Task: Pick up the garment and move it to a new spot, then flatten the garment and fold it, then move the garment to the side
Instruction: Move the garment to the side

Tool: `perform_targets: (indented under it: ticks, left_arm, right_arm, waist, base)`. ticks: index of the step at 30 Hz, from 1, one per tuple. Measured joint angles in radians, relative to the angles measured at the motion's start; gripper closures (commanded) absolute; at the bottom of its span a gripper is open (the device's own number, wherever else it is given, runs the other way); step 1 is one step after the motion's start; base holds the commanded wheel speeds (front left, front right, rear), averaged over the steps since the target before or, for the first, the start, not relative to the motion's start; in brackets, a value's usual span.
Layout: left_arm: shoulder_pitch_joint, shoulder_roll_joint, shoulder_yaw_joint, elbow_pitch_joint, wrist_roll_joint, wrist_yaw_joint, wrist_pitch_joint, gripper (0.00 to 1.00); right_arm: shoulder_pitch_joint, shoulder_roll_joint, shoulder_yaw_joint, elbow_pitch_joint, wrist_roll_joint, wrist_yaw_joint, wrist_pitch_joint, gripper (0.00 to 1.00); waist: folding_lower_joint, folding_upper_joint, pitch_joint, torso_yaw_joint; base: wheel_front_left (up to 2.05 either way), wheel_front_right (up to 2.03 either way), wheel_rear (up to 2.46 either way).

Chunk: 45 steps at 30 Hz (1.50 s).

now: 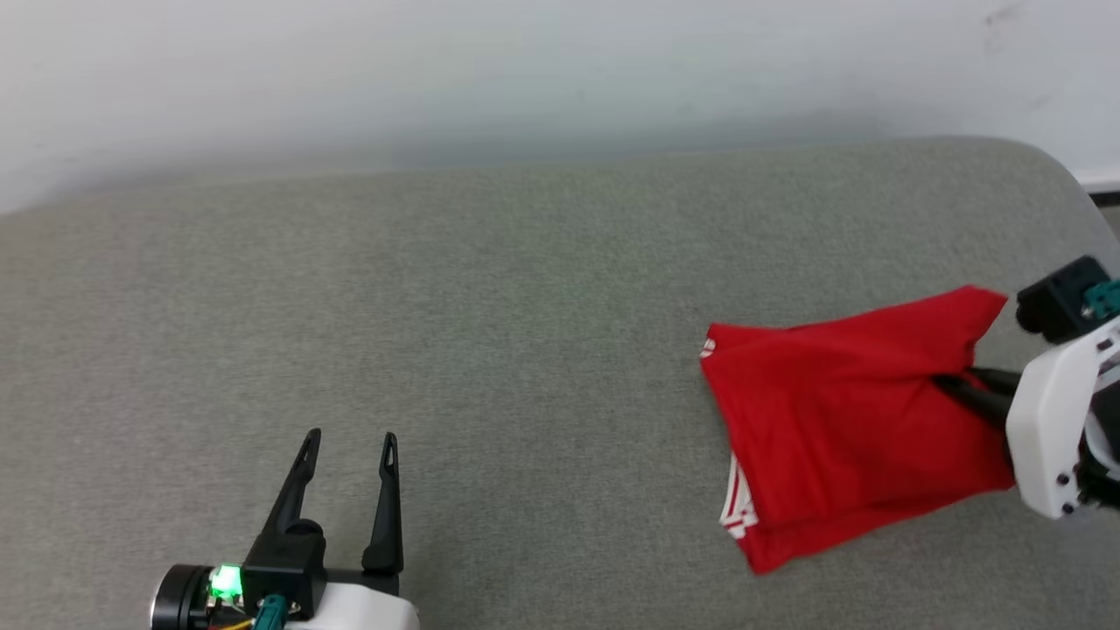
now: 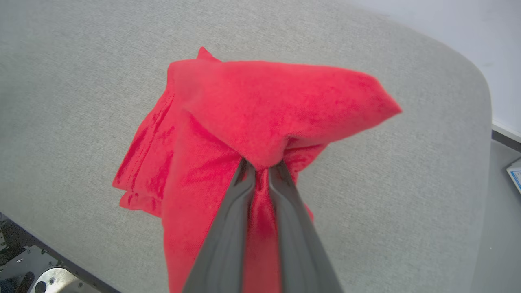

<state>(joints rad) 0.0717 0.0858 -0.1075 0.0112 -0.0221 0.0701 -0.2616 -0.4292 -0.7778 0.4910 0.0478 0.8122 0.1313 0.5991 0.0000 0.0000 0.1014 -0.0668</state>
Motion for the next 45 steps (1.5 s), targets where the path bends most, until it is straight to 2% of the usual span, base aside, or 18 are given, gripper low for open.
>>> perform_targets:
  ticks: [9, 19, 25, 34, 35, 36, 37, 42, 45]
  left_arm:
    - [-0.069, 0.016, 0.004, -0.035, 0.013, -0.006, 0.000, 0.00]
    - [-0.147, 0.046, -0.003, -0.077, 0.027, -0.015, 0.000, 0.00]
    - [-0.165, 0.054, -0.008, -0.108, 0.030, -0.008, 0.000, 0.00]
    - [-0.187, 0.068, -0.017, -0.116, 0.036, 0.000, 0.000, 0.00]
    - [-0.189, 0.068, -0.017, -0.115, 0.036, 0.001, 0.000, 0.00]
    - [-0.192, 0.068, -0.019, -0.113, 0.035, 0.004, 0.000, 0.00]
    - [-0.193, 0.068, -0.020, -0.111, 0.035, 0.005, 0.000, 0.00]
    - [-0.189, 0.062, -0.029, -0.097, 0.026, 0.014, 0.000, 0.00]
    - [-0.164, 0.060, -0.028, -0.084, 0.019, 0.019, 0.000, 0.00]
  right_arm:
    - [-0.126, -0.054, -0.050, 0.131, -0.054, 0.000, -0.029, 1.00]
    - [-0.209, -0.135, -0.125, 0.325, -0.135, 0.000, -0.081, 1.00]
    - [-0.253, -0.145, -0.205, 0.443, -0.160, 0.000, -0.094, 1.00]
    - [-0.269, -0.128, -0.295, 0.539, -0.246, 0.000, -0.120, 1.00]
    - [-0.271, -0.119, -0.307, 0.550, -0.257, 0.000, -0.125, 0.97]
    - [-0.273, -0.109, -0.318, 0.562, -0.268, 0.000, -0.127, 0.51]
    - [-0.273, -0.099, -0.324, 0.571, -0.279, 0.000, -0.128, 0.00]
    - [-0.260, -0.071, -0.378, 0.584, -0.369, 0.000, -0.225, 0.00]
    - [-0.224, -0.027, -0.411, 0.559, -0.397, 0.000, -0.303, 0.00]
  waist:
    - [0.0001, 0.0000, 0.113, -0.051]
    - [0.0002, 0.0000, 0.258, -0.040]
    - [0.0002, 0.0000, 0.322, -0.022]
    - [0.0002, 0.0000, 0.366, -0.007]
    - [0.0002, -0.0001, 0.365, -0.006]
    - [0.0002, 0.0000, 0.362, -0.006]
    - [0.0002, 0.0000, 0.357, -0.006]
    - [0.0001, 0.0000, 0.315, 0.002]
    - [0.0001, 0.0000, 0.274, 0.006]
  base:
    - [0.00, 0.00, 0.00]
    - [0.00, 0.00, 0.00]
    - [0.00, 0.00, 0.00]
    - [0.00, 0.00, 0.00]
    - [0.00, 0.00, 0.00]
    - [0.00, 0.00, 0.00]
    - [0.00, 0.00, 0.00]
    - [0.00, 0.00, 0.00]
    - [0.00, 0.00, 0.00]
